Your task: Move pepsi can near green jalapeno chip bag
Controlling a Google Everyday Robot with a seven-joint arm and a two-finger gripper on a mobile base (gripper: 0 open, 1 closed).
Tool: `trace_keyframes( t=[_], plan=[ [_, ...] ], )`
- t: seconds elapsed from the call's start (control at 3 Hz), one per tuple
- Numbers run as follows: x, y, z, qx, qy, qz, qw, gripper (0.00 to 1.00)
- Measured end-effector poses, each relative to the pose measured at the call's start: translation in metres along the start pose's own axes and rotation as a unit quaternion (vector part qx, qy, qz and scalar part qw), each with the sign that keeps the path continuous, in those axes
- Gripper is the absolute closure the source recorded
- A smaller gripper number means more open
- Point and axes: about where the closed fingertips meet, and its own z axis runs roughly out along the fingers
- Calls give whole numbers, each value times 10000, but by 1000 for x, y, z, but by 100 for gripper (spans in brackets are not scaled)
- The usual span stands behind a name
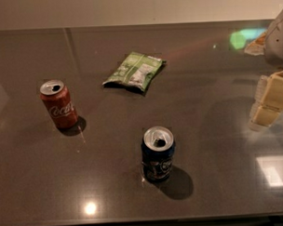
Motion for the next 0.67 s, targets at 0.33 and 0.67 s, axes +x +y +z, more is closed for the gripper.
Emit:
trace_keyframes(
  t=[0.33, 0.67],
  plan=[
    [-3, 1, -2, 27, -58, -45, 10000, 0],
    [-19, 11, -1, -80, -296, -317, 9990, 0]
  ],
)
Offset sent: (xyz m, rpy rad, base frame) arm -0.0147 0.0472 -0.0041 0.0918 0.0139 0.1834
